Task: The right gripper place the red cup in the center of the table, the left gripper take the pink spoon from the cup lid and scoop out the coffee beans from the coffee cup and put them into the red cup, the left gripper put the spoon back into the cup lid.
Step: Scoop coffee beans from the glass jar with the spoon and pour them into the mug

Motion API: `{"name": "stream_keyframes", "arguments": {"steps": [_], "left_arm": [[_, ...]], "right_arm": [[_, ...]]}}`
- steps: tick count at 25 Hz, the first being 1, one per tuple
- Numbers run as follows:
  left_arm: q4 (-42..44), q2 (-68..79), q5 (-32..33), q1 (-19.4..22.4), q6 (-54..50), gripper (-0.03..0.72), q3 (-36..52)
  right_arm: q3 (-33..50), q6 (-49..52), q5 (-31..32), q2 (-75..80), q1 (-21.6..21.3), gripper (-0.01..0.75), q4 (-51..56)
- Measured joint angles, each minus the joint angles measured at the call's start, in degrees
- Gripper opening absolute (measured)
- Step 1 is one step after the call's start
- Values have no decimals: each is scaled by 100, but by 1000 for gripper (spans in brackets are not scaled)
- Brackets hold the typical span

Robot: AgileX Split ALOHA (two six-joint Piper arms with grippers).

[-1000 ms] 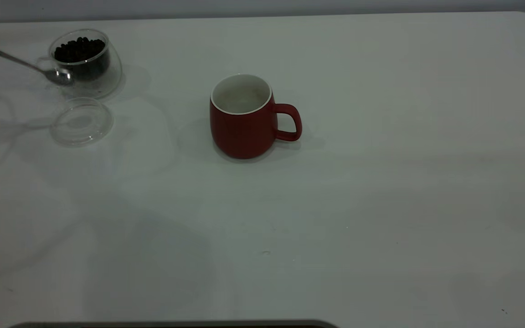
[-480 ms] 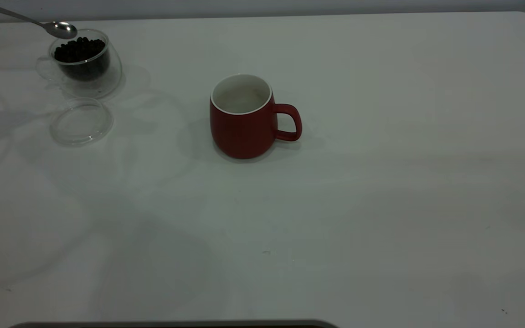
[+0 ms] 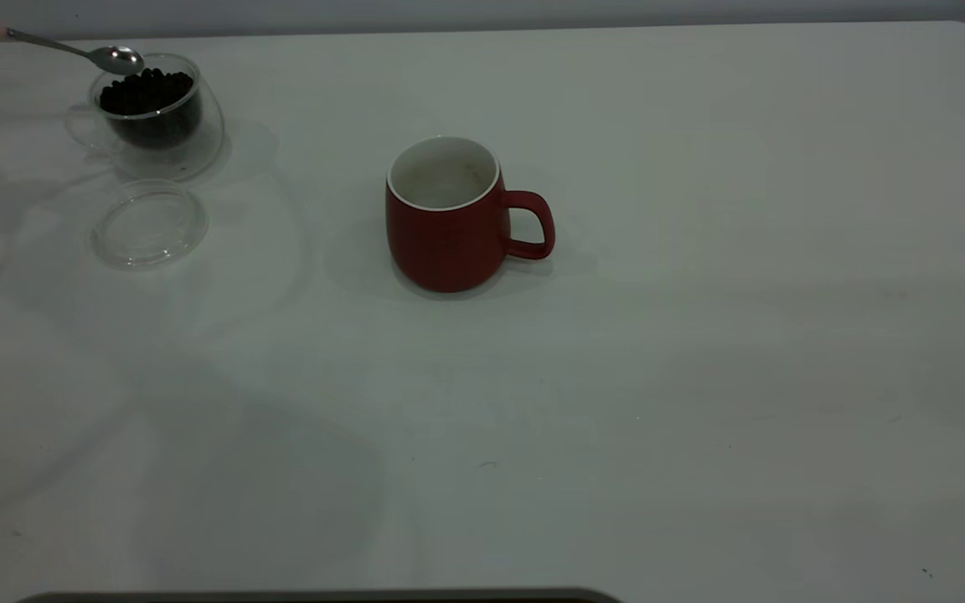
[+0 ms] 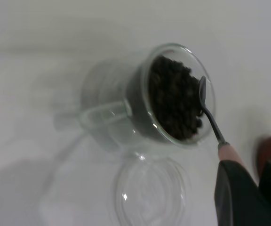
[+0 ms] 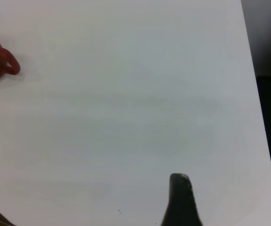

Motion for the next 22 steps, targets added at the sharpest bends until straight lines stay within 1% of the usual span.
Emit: {"name": "stream_keyframes", "arguments": {"steps": [5, 12, 18, 22], "left_arm": [[-448, 303, -146, 0, 257, 127, 0], [-586, 658, -181, 0, 308, 127, 0], [-618, 795, 89, 11, 204, 127, 0], [-717, 795, 415, 159, 114, 127, 0]], "right_arm": [[0, 0, 0, 0, 0, 588, 0], [0, 0, 0, 0, 0, 588, 0], [0, 0, 0, 0, 0, 588, 0], [0, 0, 0, 0, 0, 588, 0]]}}
